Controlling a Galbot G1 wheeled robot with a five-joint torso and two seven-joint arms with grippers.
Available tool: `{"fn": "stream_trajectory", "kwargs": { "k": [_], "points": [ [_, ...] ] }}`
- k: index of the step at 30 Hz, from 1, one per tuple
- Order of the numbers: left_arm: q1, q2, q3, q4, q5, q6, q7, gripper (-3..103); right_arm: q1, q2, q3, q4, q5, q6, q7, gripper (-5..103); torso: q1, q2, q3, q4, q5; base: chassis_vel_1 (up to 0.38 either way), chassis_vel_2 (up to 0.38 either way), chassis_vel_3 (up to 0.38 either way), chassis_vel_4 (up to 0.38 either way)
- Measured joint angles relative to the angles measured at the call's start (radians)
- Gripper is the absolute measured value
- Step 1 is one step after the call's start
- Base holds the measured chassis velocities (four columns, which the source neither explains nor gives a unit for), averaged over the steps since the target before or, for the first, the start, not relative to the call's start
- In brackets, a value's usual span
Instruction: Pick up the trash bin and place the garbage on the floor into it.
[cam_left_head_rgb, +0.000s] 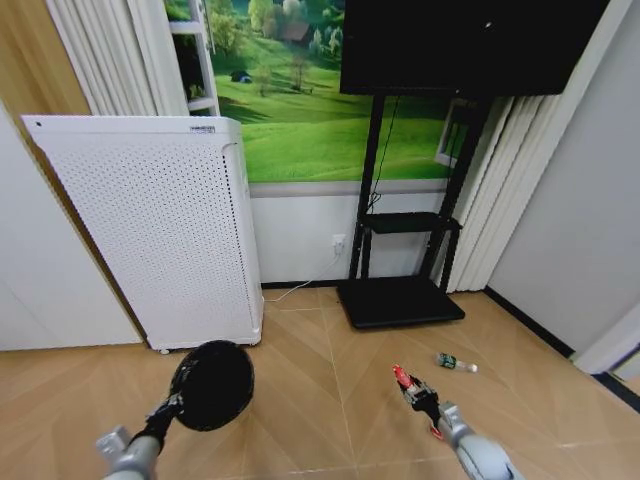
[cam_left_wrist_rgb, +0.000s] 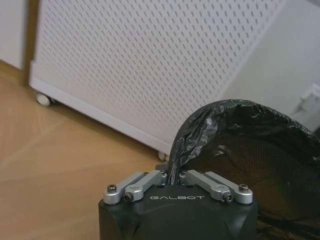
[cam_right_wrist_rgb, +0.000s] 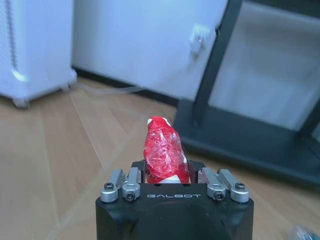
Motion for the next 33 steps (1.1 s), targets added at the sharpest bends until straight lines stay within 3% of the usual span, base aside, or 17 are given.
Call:
{"fn": "stream_trajectory", "kwargs": {
  "k": [6,8,14,17,27,33],
  "points": [
    [-0.058,0.049,0.131,0.07,0.009,0.003,0.007,4,-0.072,-0.014,-0.024,0.181,0.034,-0.005,-0.002,44,0.0,0.0,0.0,0.0005,0.0006,0.0,0.0,0.0,0.0],
    [-0.115,0.076,0.219,0.109,0.012,0.006,0.042,4,-0.097,-0.022,-0.037,0.237,0.05,-0.003,-0.011,44,0.0,0.0,0.0,0.0008,0.0013,0.0,0.0,0.0,0.0],
    [-0.235,0.089,0.414,0.18,-0.009,0.017,0.058,4,-0.174,-0.02,-0.033,0.33,0.075,0.029,-0.03,44,0.0,0.0,0.0,0.0001,0.001,0.0,0.0,0.0,0.0],
    [-0.353,0.08,0.547,0.272,-0.046,0.013,0.11,4,-0.194,-0.019,-0.039,0.407,0.082,0.031,-0.037,44,0.0,0.0,0.0,0.0001,0.0007,0.0,0.0,0.0,0.0],
    [-0.535,0.05,0.684,0.375,-0.094,0.006,0.121,4,-0.228,-0.059,-0.037,0.553,0.143,0.039,-0.099,44,0.0,0.0,0.0,0.0001,0.0008,0.0,0.0,0.0,0.0],
    [-0.525,0.063,0.703,0.338,-0.092,0.015,0.121,4,-0.236,-0.055,-0.093,0.546,0.053,0.068,-0.112,44,0.0,0.0,0.0,0.0002,0.0009,0.0,0.0,0.0,0.0]
  ]
}}
